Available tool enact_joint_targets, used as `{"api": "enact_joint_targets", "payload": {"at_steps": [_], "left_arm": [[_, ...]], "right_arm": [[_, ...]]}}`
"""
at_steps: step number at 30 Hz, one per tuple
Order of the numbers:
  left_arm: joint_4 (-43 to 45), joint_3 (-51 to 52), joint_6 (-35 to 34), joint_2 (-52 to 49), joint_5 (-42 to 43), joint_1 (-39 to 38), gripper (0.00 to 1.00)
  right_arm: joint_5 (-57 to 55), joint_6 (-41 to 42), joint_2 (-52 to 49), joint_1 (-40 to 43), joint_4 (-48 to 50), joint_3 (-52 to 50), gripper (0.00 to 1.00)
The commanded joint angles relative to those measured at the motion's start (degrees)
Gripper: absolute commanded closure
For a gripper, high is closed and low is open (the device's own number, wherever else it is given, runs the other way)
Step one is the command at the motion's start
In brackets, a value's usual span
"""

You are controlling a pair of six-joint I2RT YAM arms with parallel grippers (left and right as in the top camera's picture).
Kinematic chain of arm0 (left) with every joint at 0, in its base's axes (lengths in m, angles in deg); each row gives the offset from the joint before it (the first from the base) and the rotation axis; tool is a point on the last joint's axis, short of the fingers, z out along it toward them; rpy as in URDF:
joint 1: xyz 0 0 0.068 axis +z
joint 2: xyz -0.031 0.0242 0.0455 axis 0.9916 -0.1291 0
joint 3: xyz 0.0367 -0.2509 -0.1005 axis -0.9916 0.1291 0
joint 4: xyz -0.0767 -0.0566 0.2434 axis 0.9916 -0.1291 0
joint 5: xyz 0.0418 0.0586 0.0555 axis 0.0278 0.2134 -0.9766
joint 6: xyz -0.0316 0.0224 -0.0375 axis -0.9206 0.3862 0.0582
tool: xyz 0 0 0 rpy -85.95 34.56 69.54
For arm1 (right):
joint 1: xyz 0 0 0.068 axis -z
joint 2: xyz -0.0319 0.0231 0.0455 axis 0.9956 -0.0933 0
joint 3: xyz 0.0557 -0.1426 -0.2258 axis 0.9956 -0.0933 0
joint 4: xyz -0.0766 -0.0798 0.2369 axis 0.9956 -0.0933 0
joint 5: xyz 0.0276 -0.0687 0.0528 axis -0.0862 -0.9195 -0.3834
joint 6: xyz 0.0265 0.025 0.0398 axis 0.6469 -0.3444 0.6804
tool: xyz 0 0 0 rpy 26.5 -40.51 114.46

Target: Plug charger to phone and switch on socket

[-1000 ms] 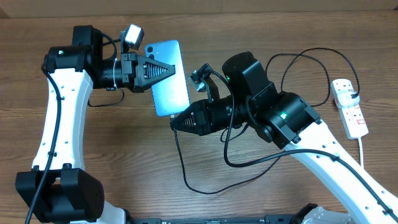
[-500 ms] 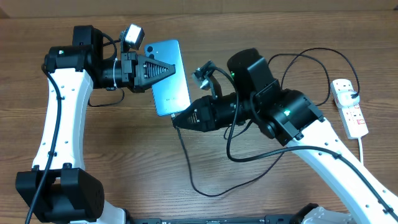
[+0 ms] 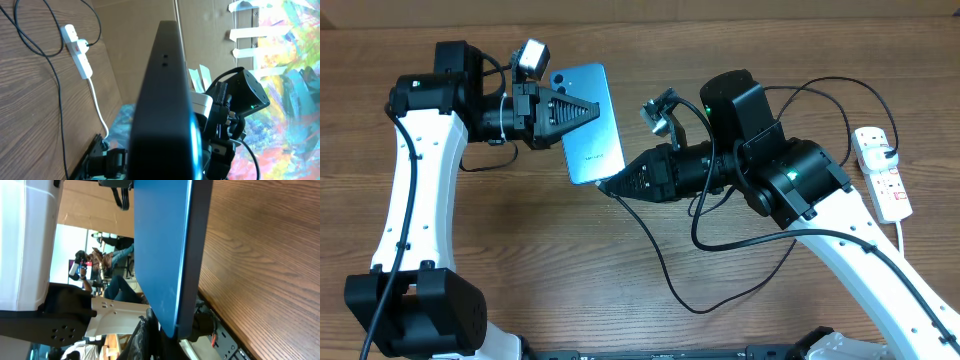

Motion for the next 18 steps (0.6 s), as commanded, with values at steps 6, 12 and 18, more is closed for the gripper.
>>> {"api": "enact_joint_targets", "payload": {"at_steps": [6, 12, 18], "left_arm": [[3.9, -0.6, -1.7, 1.3, 0.1, 1.5, 0.96], [7.9, -0.6, -7.8, 1.3, -11.5, 3.4, 0.96], [7.8, -0.7, -8.3, 1.3, -18.2, 3.3, 0.96]], "right_arm": [[-7.6, -8.2, -0.6, 2.5, -3.7, 0.8, 0.96], [-13.1, -15.5, -0.6, 2.5, -12.7, 0.8, 0.96], [-30.9, -17.6, -1.9, 2.5, -21.6, 0.8, 0.96]]}}
